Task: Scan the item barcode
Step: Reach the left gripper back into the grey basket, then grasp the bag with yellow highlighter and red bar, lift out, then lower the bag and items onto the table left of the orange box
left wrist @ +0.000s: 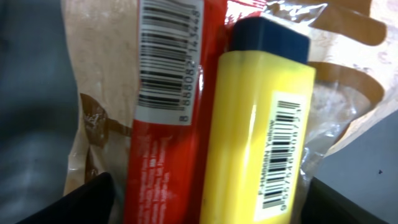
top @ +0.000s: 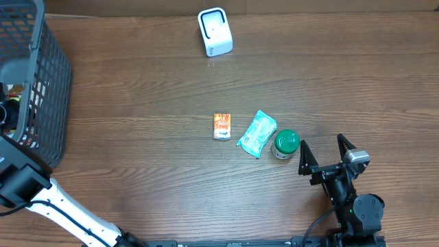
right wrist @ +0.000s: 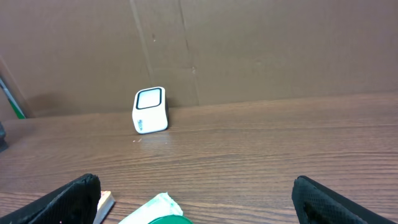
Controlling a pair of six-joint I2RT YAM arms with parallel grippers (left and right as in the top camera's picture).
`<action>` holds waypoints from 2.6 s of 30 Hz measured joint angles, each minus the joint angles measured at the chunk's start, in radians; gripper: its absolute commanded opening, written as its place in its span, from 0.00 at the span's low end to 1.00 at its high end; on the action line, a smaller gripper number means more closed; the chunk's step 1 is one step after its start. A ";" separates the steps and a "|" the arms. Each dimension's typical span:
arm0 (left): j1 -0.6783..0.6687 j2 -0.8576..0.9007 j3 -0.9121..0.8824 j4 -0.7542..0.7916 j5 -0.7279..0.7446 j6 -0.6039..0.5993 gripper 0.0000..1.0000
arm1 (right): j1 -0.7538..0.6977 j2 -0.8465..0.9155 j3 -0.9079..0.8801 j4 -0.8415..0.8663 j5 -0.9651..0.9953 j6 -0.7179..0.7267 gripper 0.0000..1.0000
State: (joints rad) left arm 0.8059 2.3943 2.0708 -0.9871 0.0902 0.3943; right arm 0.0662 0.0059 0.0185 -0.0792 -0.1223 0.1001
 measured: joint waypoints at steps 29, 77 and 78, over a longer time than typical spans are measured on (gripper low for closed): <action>0.000 -0.306 0.176 -0.120 0.171 -0.275 0.04 | 0.000 0.000 0.000 0.000 0.000 0.000 1.00; -1.049 -0.707 -0.989 0.246 -0.100 -0.921 0.18 | 0.000 0.000 0.000 0.000 0.000 0.000 1.00; -1.051 -0.707 -1.004 0.260 -0.103 -0.928 0.26 | 0.000 0.000 0.000 0.000 0.000 0.000 1.00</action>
State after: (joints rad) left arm -0.2451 1.6875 1.0672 -0.7269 -0.0132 -0.5339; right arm 0.0662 0.0063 0.0185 -0.0792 -0.1226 0.1001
